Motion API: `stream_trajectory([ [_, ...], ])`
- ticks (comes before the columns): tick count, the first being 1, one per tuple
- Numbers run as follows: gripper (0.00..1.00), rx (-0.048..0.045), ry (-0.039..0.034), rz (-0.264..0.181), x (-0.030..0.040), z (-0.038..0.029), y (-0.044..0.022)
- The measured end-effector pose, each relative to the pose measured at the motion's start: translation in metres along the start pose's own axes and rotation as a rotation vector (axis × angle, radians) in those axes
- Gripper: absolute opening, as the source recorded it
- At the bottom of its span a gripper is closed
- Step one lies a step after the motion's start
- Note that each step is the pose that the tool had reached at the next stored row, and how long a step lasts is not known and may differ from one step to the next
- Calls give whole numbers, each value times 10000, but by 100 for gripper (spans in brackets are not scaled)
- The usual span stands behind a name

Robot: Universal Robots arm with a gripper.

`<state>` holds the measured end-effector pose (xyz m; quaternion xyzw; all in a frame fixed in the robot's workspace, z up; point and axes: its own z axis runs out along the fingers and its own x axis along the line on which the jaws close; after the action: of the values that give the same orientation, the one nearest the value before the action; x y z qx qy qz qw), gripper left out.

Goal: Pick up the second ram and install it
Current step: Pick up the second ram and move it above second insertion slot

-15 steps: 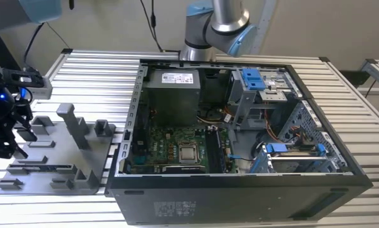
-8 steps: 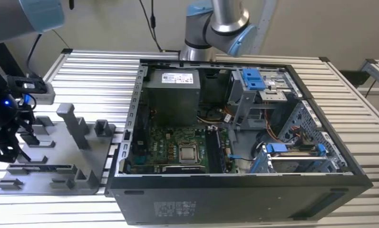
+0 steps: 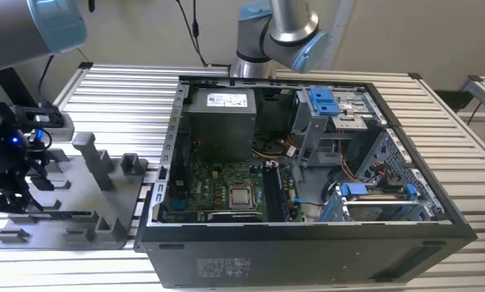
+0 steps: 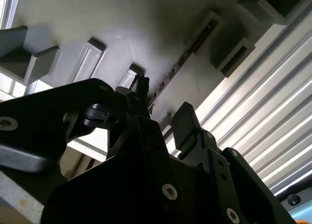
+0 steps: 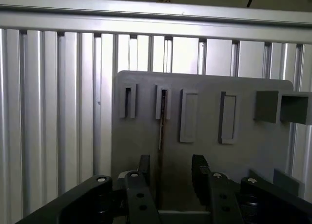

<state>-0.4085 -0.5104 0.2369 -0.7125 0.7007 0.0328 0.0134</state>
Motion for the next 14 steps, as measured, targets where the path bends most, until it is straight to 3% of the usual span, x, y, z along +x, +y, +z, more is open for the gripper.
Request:
stream_trajectory([
  [14,48,-2,0,-82,86,251,-6],
])
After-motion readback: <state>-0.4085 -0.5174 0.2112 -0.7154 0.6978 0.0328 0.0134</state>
